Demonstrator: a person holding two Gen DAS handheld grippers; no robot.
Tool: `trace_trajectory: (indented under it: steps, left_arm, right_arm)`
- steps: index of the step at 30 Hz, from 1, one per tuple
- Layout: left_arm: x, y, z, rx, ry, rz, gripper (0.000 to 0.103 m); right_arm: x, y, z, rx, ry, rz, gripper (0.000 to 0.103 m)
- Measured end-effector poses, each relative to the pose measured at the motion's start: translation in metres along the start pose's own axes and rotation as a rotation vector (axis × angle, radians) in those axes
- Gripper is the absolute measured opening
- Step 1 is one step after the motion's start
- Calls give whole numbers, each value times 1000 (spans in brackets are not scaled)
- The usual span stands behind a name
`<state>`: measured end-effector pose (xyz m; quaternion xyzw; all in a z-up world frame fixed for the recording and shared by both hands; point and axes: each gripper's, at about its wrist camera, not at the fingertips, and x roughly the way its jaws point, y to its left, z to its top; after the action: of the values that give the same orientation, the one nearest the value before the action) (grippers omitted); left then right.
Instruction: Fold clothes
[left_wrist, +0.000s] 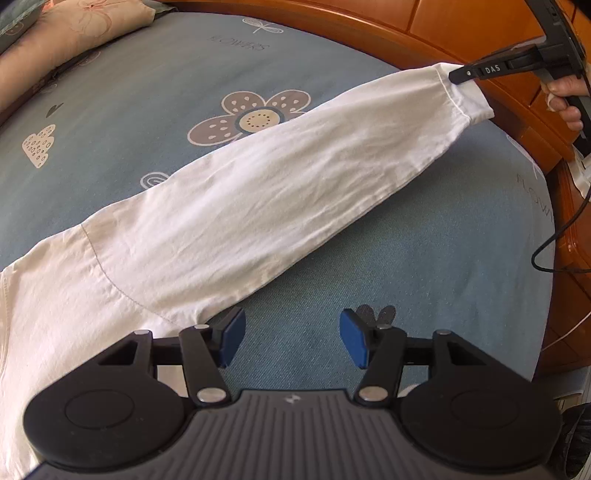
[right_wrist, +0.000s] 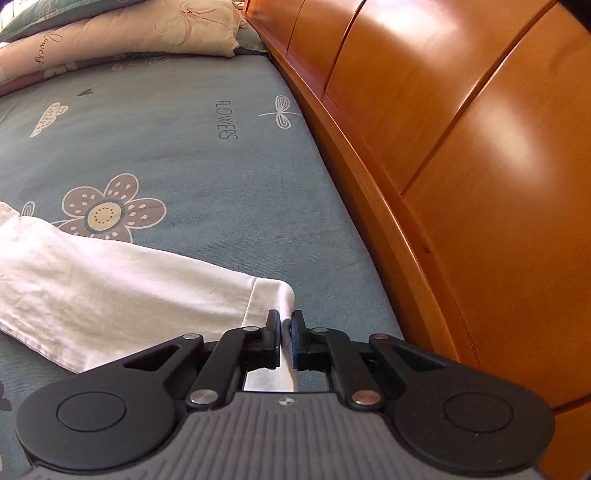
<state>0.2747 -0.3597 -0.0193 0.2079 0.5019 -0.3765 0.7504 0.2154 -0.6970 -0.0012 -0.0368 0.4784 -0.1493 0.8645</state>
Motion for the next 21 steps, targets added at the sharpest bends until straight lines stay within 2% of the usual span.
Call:
trace_trajectory:
  steps: [3,5,6,8,9,12,14,17,21]
  left_arm:
    - [-3,1,-1,-1,0,-3,57]
    - [-5,2,-4,-8,2,0,57]
    - [-5,4,-4,-15,0,-1,57]
    - [-5,8,-5,-30,-2,-2,58]
    - [-6,11,-7,-36,-4,2,58]
    - [-8,21,-12,-58,-12,20,58]
    - [-9,29,-16,-71,-11,33,58]
    - [-13,46,-26,-107,-11,77,58]
    - [-24,74,-40,-174,-20,120,58]
  right_arm:
    - [14,3,4,-3,26,-4,6]
    - [27,7,-1,-10,96,-42,13]
    - [32,9,-5,-10,128,-78,20]
    - [36,12,-11,1,164,-123,21]
    - [33,16,-11,16,152,-107,21]
    - [20,33,-7,50,92,-24,22]
    - [15,59,4,23,56,70,25]
    - [15,108,24,-15,19,244,27]
    - [30,184,48,-82,27,416,27]
